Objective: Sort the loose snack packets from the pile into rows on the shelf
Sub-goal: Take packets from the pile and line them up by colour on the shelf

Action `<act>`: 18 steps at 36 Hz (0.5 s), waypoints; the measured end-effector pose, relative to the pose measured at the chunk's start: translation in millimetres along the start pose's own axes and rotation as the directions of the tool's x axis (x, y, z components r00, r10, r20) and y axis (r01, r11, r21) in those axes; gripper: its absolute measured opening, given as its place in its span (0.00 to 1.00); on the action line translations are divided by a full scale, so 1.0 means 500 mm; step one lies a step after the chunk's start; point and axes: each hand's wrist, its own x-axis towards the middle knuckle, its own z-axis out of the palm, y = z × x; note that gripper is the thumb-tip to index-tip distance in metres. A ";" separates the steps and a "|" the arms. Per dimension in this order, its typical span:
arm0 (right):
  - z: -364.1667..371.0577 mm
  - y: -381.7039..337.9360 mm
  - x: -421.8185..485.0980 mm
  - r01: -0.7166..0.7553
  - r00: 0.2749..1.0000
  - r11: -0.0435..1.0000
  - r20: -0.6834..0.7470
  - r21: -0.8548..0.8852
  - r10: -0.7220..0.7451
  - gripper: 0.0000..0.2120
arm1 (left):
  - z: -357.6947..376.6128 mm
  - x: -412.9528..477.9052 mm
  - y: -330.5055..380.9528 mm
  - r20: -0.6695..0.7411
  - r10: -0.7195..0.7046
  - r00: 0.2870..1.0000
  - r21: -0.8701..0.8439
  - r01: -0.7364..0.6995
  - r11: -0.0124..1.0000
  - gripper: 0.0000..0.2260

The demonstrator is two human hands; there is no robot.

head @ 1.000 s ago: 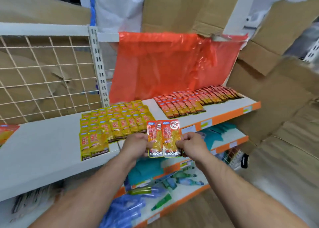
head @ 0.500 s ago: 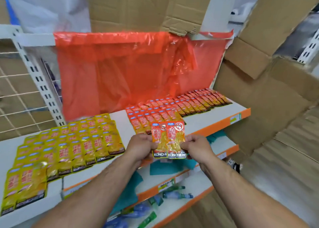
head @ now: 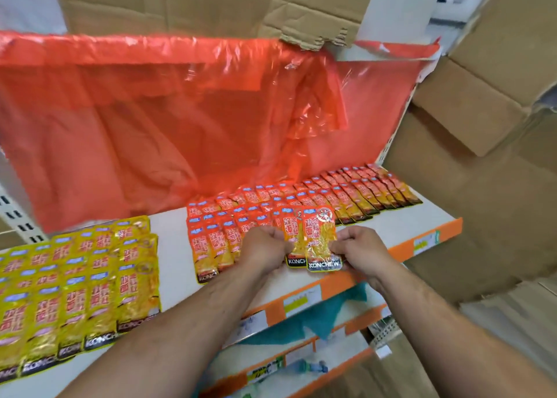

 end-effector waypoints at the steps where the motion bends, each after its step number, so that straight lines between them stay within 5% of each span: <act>1: -0.007 0.002 0.018 0.006 1.000 1.000 0.017 -0.001 -0.006 0.08 | 0.011 0.010 0.002 -0.029 -0.008 1.000 0.005 0.008 1.000 0.12; 7: -0.044 0.012 0.118 0.049 0.990 0.997 0.136 -0.064 -0.040 0.08 | 0.068 0.045 0.009 -0.204 -0.009 0.979 0.075 0.025 0.997 0.17; 18: -0.078 0.029 0.220 0.163 0.923 0.980 0.370 -0.115 -0.110 0.04 | 0.130 0.044 0.025 -0.448 0.076 0.891 0.392 0.119 0.912 0.07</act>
